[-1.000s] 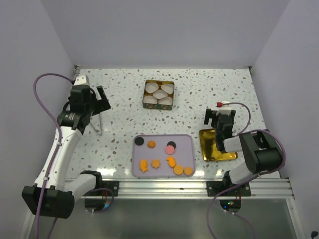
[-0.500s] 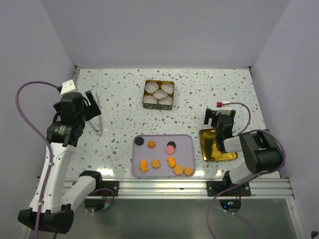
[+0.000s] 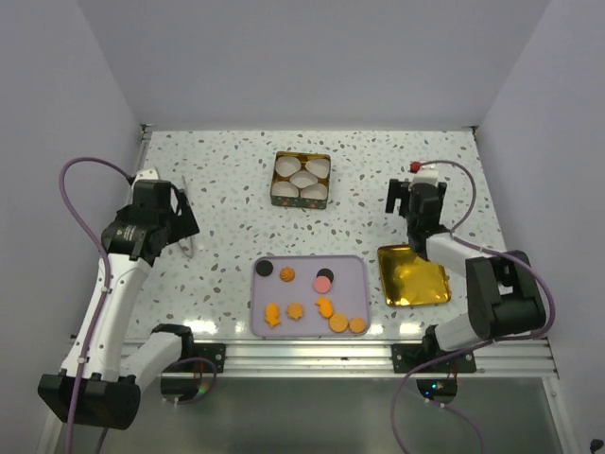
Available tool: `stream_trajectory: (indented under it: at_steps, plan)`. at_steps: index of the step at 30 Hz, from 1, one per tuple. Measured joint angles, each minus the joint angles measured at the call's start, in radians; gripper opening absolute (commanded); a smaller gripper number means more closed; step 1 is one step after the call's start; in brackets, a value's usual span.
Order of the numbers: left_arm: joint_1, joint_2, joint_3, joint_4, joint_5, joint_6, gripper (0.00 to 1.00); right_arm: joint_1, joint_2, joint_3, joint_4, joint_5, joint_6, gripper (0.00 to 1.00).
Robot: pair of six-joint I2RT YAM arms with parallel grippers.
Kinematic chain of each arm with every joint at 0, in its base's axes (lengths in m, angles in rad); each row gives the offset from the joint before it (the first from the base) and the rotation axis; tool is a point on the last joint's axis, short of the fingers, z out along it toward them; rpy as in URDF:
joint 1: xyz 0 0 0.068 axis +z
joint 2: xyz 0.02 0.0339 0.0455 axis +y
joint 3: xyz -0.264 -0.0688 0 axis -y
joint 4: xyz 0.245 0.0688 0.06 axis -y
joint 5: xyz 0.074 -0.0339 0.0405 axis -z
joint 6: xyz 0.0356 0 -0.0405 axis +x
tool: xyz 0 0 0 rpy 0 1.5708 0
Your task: Pack the cookies
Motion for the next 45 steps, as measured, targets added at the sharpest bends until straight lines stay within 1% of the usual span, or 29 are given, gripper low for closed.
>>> stream_trajectory:
  at_steps: [2,3,7,9,12,17,20,23,25,28,31,34,38,41,42,45]
  plan:
    - [0.0,0.031,-0.014,-0.014,-0.002,-0.019,1.0,0.004,-0.021,0.124,-0.151,-0.002,0.03,0.99]
    - [0.0,0.041,-0.019,-0.018,-0.003,-0.024,1.0,0.007,-0.048,0.156,-0.204,-0.006,0.045,0.99]
    - [0.0,0.081,-0.053,-0.023,-0.002,-0.042,1.0,0.049,-0.248,0.172,-0.394,-0.026,0.088,0.99]
    - [0.0,0.109,-0.06,-0.027,-0.007,-0.05,1.0,0.081,-0.299,0.188,-0.468,-0.032,0.093,0.99]
    - [0.003,0.193,-0.06,-0.021,-0.02,-0.051,1.0,0.108,-0.353,0.241,-0.61,-0.055,0.098,0.99]
    - [0.017,0.35,-0.061,0.013,-0.02,-0.043,1.0,0.111,-0.396,0.378,-0.85,-0.093,0.127,0.99]
    - [0.053,0.371,-0.076,0.058,-0.005,-0.03,1.0,0.114,-0.417,0.429,-0.946,-0.142,0.153,0.99]
    - [0.137,0.387,-0.09,0.116,0.031,-0.008,1.0,0.117,-0.473,0.431,-1.029,-0.181,0.167,0.99]
    - [0.185,0.42,-0.101,0.165,0.051,0.011,1.0,0.117,-0.523,0.431,-1.073,-0.19,0.169,0.99]
    - [0.216,0.48,-0.121,0.232,0.09,0.034,1.0,0.117,-0.587,0.434,-1.119,-0.203,0.161,0.99]
    - [0.218,0.532,-0.143,0.303,0.142,0.055,1.0,0.117,-0.623,0.444,-1.149,-0.21,0.154,0.99]
    - [0.218,0.552,-0.156,0.365,0.183,0.065,1.0,0.117,-0.629,0.449,-1.16,-0.217,0.152,0.99]
    - [0.218,0.57,-0.157,0.425,0.201,0.077,0.99,0.117,-0.615,0.449,-1.177,-0.23,0.146,0.99]
    - [0.218,0.619,-0.156,0.456,0.197,0.085,0.94,0.117,-0.596,0.449,-1.18,-0.232,0.137,0.99]
    - [0.218,0.644,-0.156,0.464,0.195,0.086,0.9,0.118,-0.594,0.449,-1.179,-0.232,0.135,0.99]
    - [0.22,0.692,-0.144,0.478,0.201,0.084,0.86,0.124,-0.586,0.449,-1.177,-0.232,0.127,0.99]
